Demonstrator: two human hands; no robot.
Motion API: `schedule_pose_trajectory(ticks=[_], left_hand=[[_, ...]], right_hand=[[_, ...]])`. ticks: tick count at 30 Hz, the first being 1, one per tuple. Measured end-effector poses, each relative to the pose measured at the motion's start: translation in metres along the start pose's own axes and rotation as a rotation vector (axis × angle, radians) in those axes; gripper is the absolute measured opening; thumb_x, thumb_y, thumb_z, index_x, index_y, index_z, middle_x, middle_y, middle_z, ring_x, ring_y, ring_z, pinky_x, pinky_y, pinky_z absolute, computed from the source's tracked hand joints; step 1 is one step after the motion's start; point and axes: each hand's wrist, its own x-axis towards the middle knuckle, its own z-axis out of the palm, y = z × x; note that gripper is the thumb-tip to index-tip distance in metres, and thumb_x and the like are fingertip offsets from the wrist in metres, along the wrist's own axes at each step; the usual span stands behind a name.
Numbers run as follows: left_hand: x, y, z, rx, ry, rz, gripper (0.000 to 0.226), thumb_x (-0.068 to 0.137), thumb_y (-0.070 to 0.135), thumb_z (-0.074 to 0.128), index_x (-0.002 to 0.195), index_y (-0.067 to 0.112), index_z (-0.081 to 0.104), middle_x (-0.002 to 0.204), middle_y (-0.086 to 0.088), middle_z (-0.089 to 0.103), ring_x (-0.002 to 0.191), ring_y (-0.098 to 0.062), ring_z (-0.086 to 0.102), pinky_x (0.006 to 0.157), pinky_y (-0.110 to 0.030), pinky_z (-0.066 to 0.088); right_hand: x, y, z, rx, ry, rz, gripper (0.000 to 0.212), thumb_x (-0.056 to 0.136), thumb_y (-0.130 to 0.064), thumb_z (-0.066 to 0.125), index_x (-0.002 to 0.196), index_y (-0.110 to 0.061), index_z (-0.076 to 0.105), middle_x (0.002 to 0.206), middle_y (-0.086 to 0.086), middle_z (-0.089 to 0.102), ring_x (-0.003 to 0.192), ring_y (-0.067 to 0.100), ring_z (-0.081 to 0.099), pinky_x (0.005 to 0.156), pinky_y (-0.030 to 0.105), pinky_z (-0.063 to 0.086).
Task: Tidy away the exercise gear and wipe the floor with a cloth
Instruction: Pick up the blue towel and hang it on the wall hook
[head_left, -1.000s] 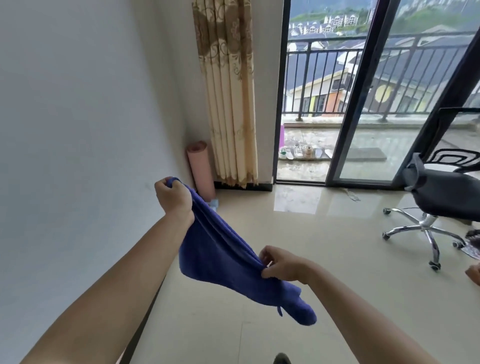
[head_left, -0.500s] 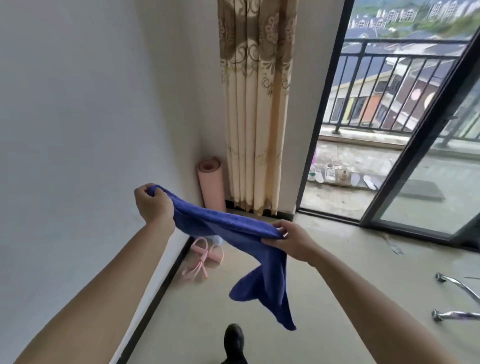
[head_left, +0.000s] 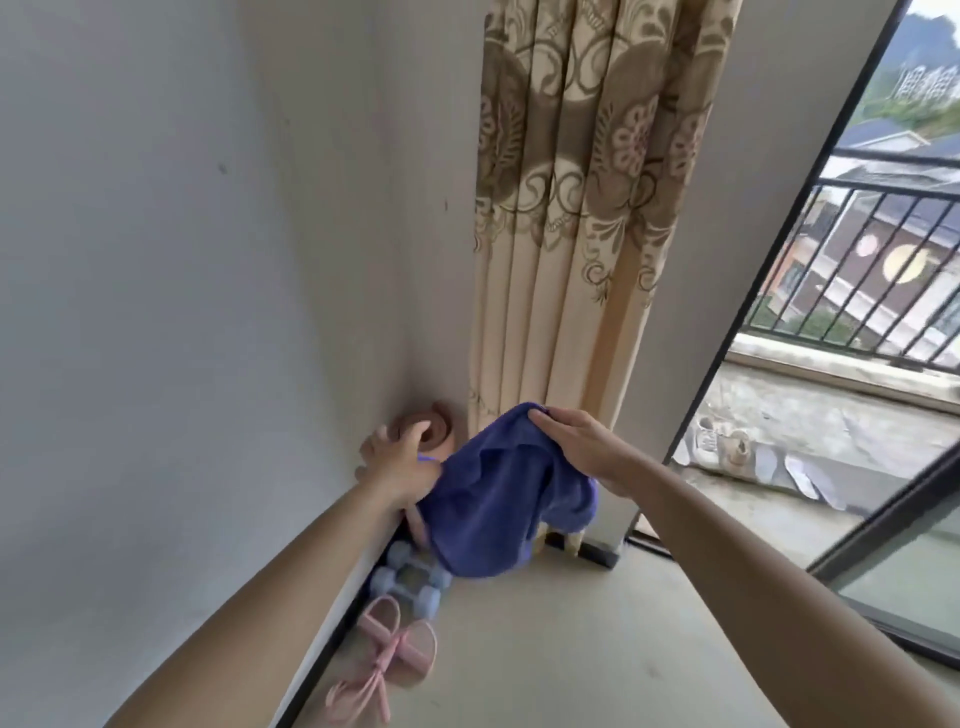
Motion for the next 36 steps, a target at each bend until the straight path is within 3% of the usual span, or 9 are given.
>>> schedule_pose_trajectory(ticks=[2,5,8,13,15,18,26,31,36], left_hand=[[0.035,0.018,0.000,-0.006,-0.053,0.133,0.077,0.085,0.040,0.062,0.149,0.050,0.020,0.161,-0.012,0.000,0.149,-0.028,-0.002,0.118,-0.044,0.012],[0.094,0.042,0.001,-0.119,-0.079,0.302,0.077,0.074,0.070,0.065,0.142,0.054,0.034,0.150,-0.023,0.039,0.148,-0.035,0.017,0.120,-0.043,0.006],[0.140,0.073,-0.010,-0.375,0.083,0.328,0.033,0.092,0.025,0.067,0.123,0.013,0.066,0.127,-0.012,0.063,0.123,-0.018,0.055,0.105,-0.019,0.038],[0.215,0.105,-0.052,-0.449,0.418,0.198,0.018,0.096,0.011,0.057,0.093,0.022,0.071,0.090,0.006,0.074,0.087,-0.010,0.067,0.082,-0.030,0.051],[0.242,0.115,-0.078,-0.426,0.541,0.172,0.021,0.095,0.010,0.057,0.092,0.026,0.070,0.088,0.007,0.073,0.084,-0.011,0.067,0.078,-0.027,0.050],[0.270,0.128,-0.122,-0.423,0.657,0.118,0.019,0.095,0.016,0.055,0.087,0.027,0.067,0.085,0.006,0.071,0.085,-0.017,0.065,0.076,-0.027,0.048],[0.312,0.132,-0.256,-0.095,0.830,0.205,0.026,0.099,0.015,0.049,0.119,0.024,0.062,0.100,0.007,0.064,0.093,-0.013,0.059,0.084,-0.023,0.044],[0.331,0.144,-0.339,0.075,0.997,0.356,0.025,0.092,0.047,0.062,0.097,0.024,0.072,0.092,0.009,0.071,0.088,-0.015,0.064,0.080,-0.036,0.052],[0.356,0.177,-0.415,0.311,1.372,0.347,0.027,0.097,0.042,0.052,0.096,0.019,0.066,0.092,0.001,0.062,0.082,-0.019,0.056,0.065,-0.032,0.041]], right_hand=[[0.049,-0.015,-0.014,0.025,-0.084,-0.010,0.034,0.105,-0.040,0.047,0.112,-0.017,0.071,0.104,0.006,0.076,0.096,0.020,0.072,0.090,0.033,0.057],[0.121,-0.034,-0.030,0.106,-0.236,-0.033,0.037,0.106,-0.036,0.048,0.116,-0.006,0.068,0.102,0.011,0.075,0.087,0.020,0.072,0.081,0.031,0.060],[0.196,-0.047,-0.049,0.097,-0.342,-0.079,0.037,0.103,-0.039,0.054,0.115,-0.006,0.067,0.102,0.012,0.074,0.089,0.020,0.071,0.086,0.035,0.059],[0.305,-0.064,-0.089,-0.417,-0.288,-0.356,0.073,0.069,-0.044,0.085,0.123,-0.032,0.037,0.105,-0.001,0.061,0.096,0.018,0.063,0.085,0.038,0.055],[0.349,-0.078,-0.097,-0.463,-0.321,-0.434,0.063,0.077,-0.025,0.076,0.120,-0.034,0.032,0.102,0.001,0.058,0.089,0.023,0.063,0.081,0.044,0.056],[0.404,-0.109,-0.098,-0.325,-0.383,-0.482,0.026,0.091,-0.017,0.067,0.109,-0.029,0.053,0.106,-0.005,0.062,0.088,0.019,0.064,0.079,0.038,0.055],[0.491,-0.239,-0.070,-0.141,-0.167,-0.812,0.015,0.100,-0.022,0.059,0.101,-0.035,0.068,0.091,-0.014,0.070,0.088,0.009,0.067,0.083,0.026,0.053],[0.515,-0.350,-0.065,-0.043,0.034,-0.905,0.010,0.096,-0.027,0.062,0.105,-0.026,0.065,0.079,-0.006,0.061,0.069,0.004,0.056,0.060,0.010,0.040],[0.538,-0.433,-0.065,-0.075,0.280,-1.123,0.010,0.097,-0.029,0.058,0.106,-0.025,0.063,0.095,-0.010,0.061,0.075,0.003,0.057,0.067,0.015,0.041]])
